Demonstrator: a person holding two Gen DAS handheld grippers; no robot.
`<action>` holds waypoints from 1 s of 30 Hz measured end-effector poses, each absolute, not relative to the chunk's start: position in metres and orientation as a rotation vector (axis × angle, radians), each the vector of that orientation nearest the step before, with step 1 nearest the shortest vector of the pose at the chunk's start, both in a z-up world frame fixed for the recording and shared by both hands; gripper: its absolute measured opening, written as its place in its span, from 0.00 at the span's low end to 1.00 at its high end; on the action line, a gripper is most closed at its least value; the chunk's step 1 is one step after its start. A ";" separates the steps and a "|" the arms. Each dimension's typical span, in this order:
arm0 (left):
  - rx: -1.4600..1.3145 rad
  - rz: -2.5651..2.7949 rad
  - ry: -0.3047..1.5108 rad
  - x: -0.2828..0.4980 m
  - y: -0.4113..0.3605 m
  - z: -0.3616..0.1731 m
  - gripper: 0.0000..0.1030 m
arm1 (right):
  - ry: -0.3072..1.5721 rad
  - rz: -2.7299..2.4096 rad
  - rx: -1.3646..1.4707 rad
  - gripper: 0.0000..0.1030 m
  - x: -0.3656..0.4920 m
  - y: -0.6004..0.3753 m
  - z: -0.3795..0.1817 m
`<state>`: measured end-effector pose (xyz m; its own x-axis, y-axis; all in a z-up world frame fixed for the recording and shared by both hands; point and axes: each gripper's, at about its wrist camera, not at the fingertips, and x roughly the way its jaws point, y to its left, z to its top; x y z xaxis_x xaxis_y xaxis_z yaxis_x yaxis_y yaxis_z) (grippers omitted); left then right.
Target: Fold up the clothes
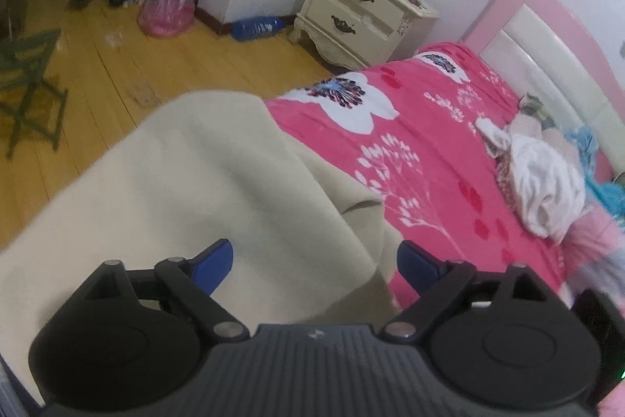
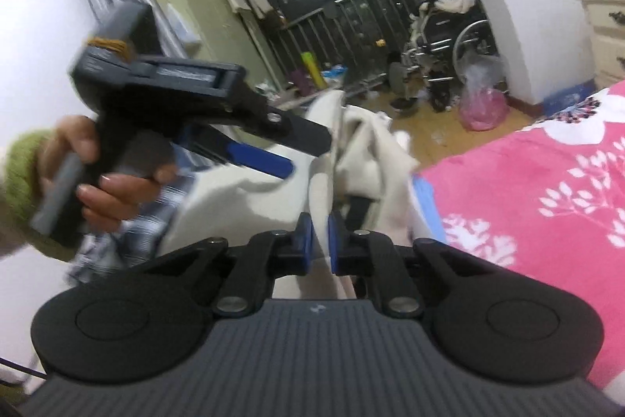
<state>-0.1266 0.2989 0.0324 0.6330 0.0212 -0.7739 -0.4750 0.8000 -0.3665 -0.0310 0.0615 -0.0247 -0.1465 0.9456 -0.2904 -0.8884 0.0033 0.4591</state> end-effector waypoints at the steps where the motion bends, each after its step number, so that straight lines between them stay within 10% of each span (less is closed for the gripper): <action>1: -0.600 0.299 0.847 -0.127 0.300 0.032 0.90 | 0.627 1.627 0.126 0.07 -0.035 0.062 -0.022; 4: -0.590 0.307 0.847 -0.133 0.301 0.031 0.76 | 0.618 1.690 0.162 0.07 -0.046 0.068 -0.017; 8: -0.600 0.356 0.845 -0.146 0.311 0.033 0.08 | 0.624 1.744 0.200 0.11 -0.058 0.068 -0.009; 14: -0.691 0.331 0.685 -0.181 0.325 0.051 0.07 | 0.625 1.598 0.285 0.34 -0.015 0.052 -0.002; 22: -0.700 0.267 0.567 -0.201 0.325 0.062 0.07 | 0.559 1.433 0.056 0.34 -0.010 0.114 0.005; 30: -0.689 0.222 0.518 -0.201 0.322 0.062 0.07 | 0.462 1.475 0.098 0.09 -0.039 0.110 0.013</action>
